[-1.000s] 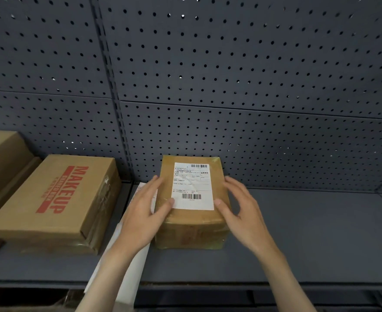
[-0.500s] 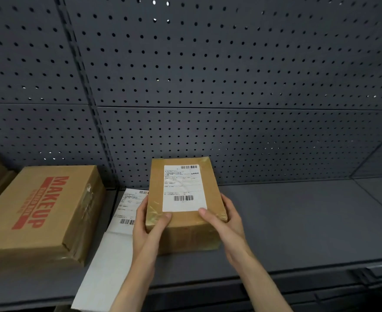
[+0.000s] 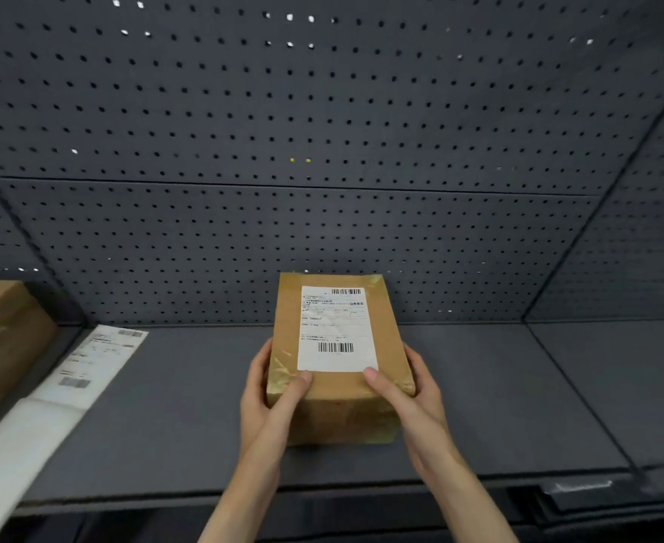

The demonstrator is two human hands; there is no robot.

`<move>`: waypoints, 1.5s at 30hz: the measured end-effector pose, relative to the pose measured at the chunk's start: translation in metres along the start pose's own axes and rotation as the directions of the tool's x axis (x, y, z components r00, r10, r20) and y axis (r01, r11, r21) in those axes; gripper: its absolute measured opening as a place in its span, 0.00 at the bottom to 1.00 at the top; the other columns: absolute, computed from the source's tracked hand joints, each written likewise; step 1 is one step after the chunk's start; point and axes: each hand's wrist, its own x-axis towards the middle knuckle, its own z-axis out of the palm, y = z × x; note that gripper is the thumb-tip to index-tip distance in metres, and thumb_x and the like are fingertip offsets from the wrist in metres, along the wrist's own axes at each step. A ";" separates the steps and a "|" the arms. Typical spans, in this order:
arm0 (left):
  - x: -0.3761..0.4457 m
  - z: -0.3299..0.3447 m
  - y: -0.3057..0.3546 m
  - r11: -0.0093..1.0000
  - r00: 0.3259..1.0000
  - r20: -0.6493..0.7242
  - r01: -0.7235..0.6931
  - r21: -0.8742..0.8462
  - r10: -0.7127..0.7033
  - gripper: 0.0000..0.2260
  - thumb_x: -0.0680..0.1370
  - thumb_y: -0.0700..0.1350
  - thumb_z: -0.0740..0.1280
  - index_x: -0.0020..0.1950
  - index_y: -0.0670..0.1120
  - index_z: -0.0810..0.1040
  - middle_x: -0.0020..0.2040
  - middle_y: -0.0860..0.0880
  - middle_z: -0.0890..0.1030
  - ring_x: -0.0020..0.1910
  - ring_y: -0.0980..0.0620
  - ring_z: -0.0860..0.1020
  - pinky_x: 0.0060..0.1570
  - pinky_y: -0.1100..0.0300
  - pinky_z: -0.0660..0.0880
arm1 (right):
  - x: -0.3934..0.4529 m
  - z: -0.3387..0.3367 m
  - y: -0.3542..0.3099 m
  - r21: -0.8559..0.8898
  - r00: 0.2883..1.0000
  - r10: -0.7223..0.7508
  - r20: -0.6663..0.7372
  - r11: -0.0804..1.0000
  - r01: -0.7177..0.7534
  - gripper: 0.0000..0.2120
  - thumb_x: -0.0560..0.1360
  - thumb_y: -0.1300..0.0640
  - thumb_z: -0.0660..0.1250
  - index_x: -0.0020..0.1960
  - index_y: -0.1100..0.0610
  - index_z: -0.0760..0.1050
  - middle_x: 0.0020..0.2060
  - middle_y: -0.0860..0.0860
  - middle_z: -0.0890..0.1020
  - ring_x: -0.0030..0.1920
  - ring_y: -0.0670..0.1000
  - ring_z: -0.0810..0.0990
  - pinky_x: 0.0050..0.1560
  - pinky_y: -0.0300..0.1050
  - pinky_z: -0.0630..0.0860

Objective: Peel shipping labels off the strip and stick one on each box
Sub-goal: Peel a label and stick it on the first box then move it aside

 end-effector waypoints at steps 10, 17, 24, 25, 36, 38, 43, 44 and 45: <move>-0.040 0.170 -0.036 0.999 0.998 0.052 0.041 -0.005 -0.040 0.29 0.75 0.42 0.75 0.73 0.56 0.70 0.63 0.58 0.81 0.57 0.66 0.79 0.47 0.74 0.76 | 0.020 -0.175 -0.031 -0.017 0.999 0.015 -0.046 1.000 -0.016 0.42 0.57 0.42 0.83 0.69 0.45 0.74 0.57 0.45 0.86 0.60 0.49 0.84 0.65 0.55 0.78; -0.042 0.254 -0.056 0.998 0.989 0.135 0.069 -0.008 -0.067 0.29 0.74 0.44 0.76 0.72 0.57 0.70 0.63 0.58 0.81 0.60 0.63 0.79 0.54 0.66 0.77 | 0.040 -0.259 -0.046 0.013 0.994 0.024 -0.105 1.000 -0.022 0.35 0.64 0.51 0.80 0.69 0.47 0.74 0.55 0.46 0.87 0.57 0.47 0.85 0.55 0.46 0.80; -0.042 0.290 -0.069 0.995 0.983 0.155 0.093 0.020 -0.095 0.29 0.74 0.43 0.76 0.72 0.57 0.70 0.62 0.58 0.80 0.54 0.69 0.79 0.45 0.75 0.75 | 0.052 -0.296 -0.044 0.018 0.991 0.036 -0.131 0.999 -0.034 0.38 0.62 0.49 0.84 0.70 0.47 0.74 0.57 0.47 0.86 0.57 0.48 0.85 0.55 0.46 0.80; -0.042 0.292 -0.071 0.995 0.983 0.152 0.097 0.022 -0.099 0.29 0.74 0.43 0.76 0.72 0.57 0.70 0.63 0.58 0.80 0.54 0.68 0.79 0.45 0.75 0.75 | 0.053 -0.298 -0.042 0.020 0.991 0.036 -0.131 0.999 -0.033 0.38 0.62 0.49 0.83 0.70 0.47 0.74 0.57 0.47 0.86 0.57 0.48 0.85 0.54 0.46 0.80; -0.040 0.290 -0.078 0.993 0.979 0.167 0.110 0.041 -0.116 0.27 0.73 0.48 0.76 0.69 0.59 0.71 0.62 0.62 0.80 0.59 0.67 0.77 0.51 0.69 0.75 | 0.059 -0.305 -0.032 -0.017 0.995 0.023 -0.098 1.000 -0.025 0.38 0.65 0.47 0.82 0.71 0.46 0.73 0.59 0.47 0.85 0.60 0.50 0.83 0.57 0.48 0.80; -0.035 0.283 -0.076 0.991 0.975 0.175 0.134 0.030 -0.137 0.22 0.75 0.49 0.74 0.67 0.56 0.74 0.63 0.58 0.80 0.61 0.63 0.78 0.52 0.68 0.75 | 0.055 -0.303 -0.031 -0.117 0.989 -0.030 -0.142 0.993 0.013 0.37 0.66 0.44 0.79 0.73 0.44 0.71 0.65 0.47 0.81 0.64 0.49 0.81 0.64 0.52 0.78; -0.015 0.234 -0.058 0.985 0.985 0.148 0.063 0.163 -0.088 0.10 0.76 0.50 0.70 0.56 0.53 0.80 0.60 0.53 0.81 0.64 0.54 0.77 0.62 0.60 0.72 | 0.042 -0.288 -0.046 -0.657 0.829 -0.531 -0.178 0.691 0.302 0.29 0.76 0.39 0.71 0.72 0.51 0.73 0.74 0.41 0.68 0.74 0.42 0.66 0.74 0.52 0.65; -0.011 0.218 -0.051 0.974 0.985 0.163 0.024 0.225 -0.062 0.08 0.77 0.48 0.69 0.56 0.52 0.81 0.59 0.54 0.81 0.64 0.55 0.77 0.62 0.61 0.72 | 0.041 -0.280 -0.050 -0.734 0.800 -0.589 -0.112 0.592 0.333 0.28 0.76 0.39 0.69 0.71 0.52 0.75 0.73 0.44 0.70 0.73 0.44 0.67 0.73 0.52 0.64; -0.008 0.201 -0.045 0.952 0.981 0.189 -0.025 0.305 -0.034 0.08 0.78 0.48 0.69 0.56 0.52 0.80 0.59 0.56 0.81 0.63 0.56 0.76 0.62 0.62 0.72 | 0.040 -0.270 -0.054 -0.792 0.781 -0.623 -0.043 0.497 0.354 0.28 0.75 0.39 0.68 0.69 0.53 0.76 0.72 0.47 0.73 0.72 0.47 0.69 0.72 0.52 0.63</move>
